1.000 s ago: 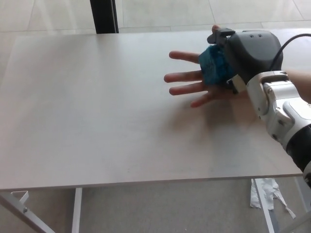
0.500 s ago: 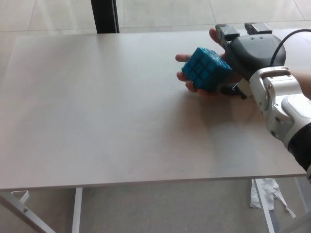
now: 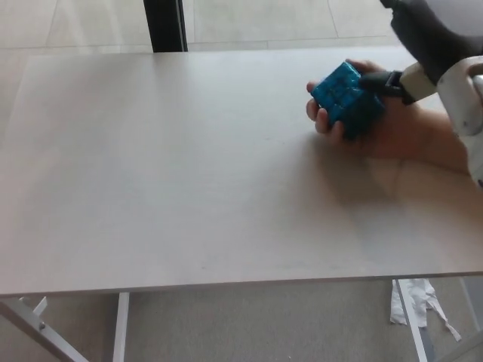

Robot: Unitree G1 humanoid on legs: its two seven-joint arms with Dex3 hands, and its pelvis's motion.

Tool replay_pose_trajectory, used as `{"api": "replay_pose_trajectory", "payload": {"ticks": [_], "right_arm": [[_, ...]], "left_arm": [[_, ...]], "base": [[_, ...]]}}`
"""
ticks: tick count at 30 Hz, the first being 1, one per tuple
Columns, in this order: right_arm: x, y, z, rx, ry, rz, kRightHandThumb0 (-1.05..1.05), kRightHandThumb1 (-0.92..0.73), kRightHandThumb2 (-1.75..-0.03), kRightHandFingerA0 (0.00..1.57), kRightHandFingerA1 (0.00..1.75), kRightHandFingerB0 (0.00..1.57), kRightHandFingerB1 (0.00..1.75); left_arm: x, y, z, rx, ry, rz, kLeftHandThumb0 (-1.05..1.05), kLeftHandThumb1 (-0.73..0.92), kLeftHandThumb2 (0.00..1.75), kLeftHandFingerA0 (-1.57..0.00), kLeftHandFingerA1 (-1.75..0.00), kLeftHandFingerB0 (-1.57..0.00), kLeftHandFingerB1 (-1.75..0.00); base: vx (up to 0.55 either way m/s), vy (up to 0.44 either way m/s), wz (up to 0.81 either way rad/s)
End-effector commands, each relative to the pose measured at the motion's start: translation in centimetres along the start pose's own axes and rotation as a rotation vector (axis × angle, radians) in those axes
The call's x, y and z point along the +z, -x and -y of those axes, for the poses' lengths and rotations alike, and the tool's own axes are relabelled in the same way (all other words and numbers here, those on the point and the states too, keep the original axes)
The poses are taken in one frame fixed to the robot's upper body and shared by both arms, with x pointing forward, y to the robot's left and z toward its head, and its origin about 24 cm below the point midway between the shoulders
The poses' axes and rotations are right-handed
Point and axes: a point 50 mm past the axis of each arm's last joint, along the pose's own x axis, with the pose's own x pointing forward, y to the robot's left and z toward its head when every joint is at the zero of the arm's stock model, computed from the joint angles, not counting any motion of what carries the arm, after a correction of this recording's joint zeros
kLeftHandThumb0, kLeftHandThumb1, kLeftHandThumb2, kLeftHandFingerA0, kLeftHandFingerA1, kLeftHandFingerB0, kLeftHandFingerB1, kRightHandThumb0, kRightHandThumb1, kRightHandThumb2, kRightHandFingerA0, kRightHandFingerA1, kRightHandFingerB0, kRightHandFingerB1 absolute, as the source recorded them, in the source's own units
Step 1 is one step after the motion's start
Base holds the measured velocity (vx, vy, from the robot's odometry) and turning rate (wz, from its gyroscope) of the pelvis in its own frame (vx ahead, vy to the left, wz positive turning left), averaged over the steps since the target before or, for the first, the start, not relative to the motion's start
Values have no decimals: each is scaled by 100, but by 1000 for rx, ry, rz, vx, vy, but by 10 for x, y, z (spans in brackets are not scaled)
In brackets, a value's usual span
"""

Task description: The robot uses its right hand to pick up a cube kept in the middle of the desk infront of it and hands it to a person

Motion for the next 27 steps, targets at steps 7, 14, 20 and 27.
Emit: {"api": "replay_pose_trajectory", "payload": {"ticks": [7, 14, 20, 27], "right_arm": [[-81, 202, 171, -530, -388, 8, -57, -44, -80, 61, 58, 48, 51], [-142, 321, 176, -1041, -362, -241, -43, -56, -57, 102, 77, 84, 54], [-193, 389, 165, -1480, -316, -482, -47, -67, -60, 97, 119, 85, 84], [-241, 418, 109, -1712, -448, -922, -57, -72, -65, 77, 147, 67, 108]], "left_arm": [[-8, 6, -15, 48, 35, -21, -69, 76, 63, -65, -50, -57, -42], [-11, 7, -17, 56, 28, -30, -73, 75, 63, -69, -56, -59, -43], [-14, 7, -15, 60, 18, -38, -72, 75, 63, -72, -58, -60, -44], [-12, 7, -17, 61, 29, -37, -71, 75, 63, -72, -57, -61, -43]], "base": [[0, 0, 0], [0, 0, 0], [0, 0, 0], [0, 0, 0]]}}
